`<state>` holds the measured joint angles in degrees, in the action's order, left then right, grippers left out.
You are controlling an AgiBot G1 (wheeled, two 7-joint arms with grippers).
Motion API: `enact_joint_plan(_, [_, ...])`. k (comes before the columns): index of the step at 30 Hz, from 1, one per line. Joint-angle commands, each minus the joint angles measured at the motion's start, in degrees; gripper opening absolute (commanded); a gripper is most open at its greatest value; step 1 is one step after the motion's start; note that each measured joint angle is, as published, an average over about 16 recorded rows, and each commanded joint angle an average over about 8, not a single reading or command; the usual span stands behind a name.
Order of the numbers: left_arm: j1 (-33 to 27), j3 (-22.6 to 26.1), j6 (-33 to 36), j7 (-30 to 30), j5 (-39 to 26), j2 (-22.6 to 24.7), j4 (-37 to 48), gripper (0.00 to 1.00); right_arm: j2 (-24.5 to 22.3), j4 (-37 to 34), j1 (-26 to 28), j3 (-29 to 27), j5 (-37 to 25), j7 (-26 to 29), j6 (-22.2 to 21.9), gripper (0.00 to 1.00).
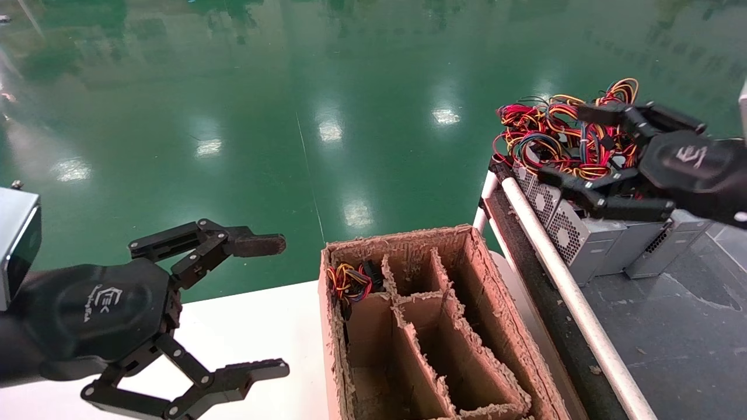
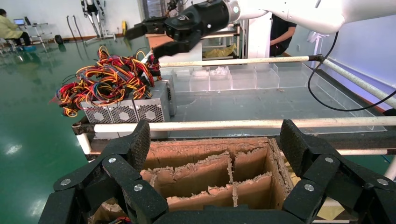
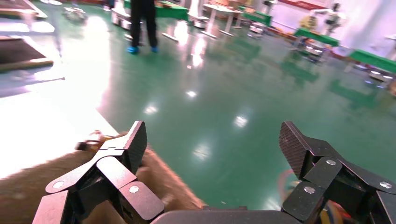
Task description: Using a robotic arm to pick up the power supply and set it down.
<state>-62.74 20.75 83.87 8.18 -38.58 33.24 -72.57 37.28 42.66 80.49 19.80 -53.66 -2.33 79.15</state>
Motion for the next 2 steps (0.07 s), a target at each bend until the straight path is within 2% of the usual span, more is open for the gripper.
enact_joint_plan(1, [0.0,0.0,0.0,0.0,0.0,0.0,0.0,1.0,-0.3,4.3,-2.6,-0.5,1.6,1.8,0.9,1.0])
enact_joint_plan(2, [0.0,0.0,0.0,0.0,0.0,0.0,0.0,1.0,-0.4,4.9,-3.0,-0.6,1.9,2.1,1.0,1.0])
